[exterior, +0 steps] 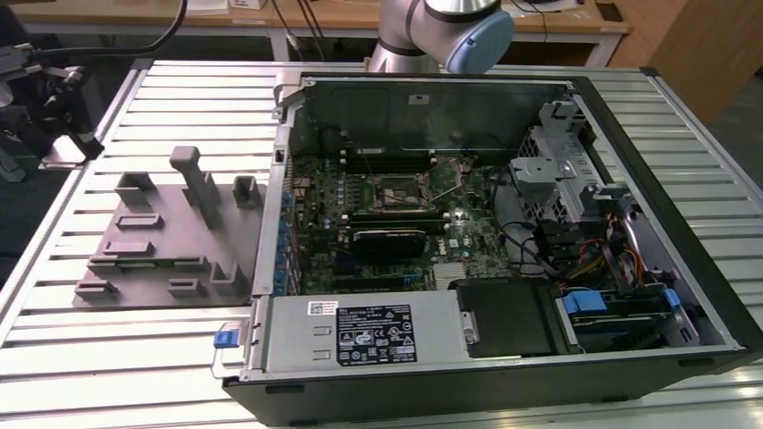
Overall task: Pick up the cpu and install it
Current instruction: 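Pick up the cpu and move it towards the insertion slot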
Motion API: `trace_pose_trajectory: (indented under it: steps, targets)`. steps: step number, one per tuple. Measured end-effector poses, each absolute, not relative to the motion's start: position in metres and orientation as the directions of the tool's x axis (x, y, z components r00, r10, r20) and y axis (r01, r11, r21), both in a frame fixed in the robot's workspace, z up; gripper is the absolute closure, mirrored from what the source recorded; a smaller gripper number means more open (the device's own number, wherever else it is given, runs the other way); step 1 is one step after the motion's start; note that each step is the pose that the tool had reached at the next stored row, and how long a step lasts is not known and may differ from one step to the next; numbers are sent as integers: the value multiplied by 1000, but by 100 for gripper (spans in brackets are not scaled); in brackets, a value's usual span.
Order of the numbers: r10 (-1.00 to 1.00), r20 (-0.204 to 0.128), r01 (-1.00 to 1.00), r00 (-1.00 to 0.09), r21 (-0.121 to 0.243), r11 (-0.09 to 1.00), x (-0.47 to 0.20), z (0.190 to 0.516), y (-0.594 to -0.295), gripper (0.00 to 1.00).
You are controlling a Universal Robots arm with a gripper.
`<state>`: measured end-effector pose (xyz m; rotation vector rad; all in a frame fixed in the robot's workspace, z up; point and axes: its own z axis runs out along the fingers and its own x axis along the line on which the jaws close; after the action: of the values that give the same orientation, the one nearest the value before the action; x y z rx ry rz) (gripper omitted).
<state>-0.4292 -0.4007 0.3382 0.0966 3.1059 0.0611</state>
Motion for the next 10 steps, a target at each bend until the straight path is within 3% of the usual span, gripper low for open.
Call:
trace_pose_trajectory:
  steps: [10]
  targets:
    - [63, -33, 61, -997, 40, 997, -429, 352, -401, 46]
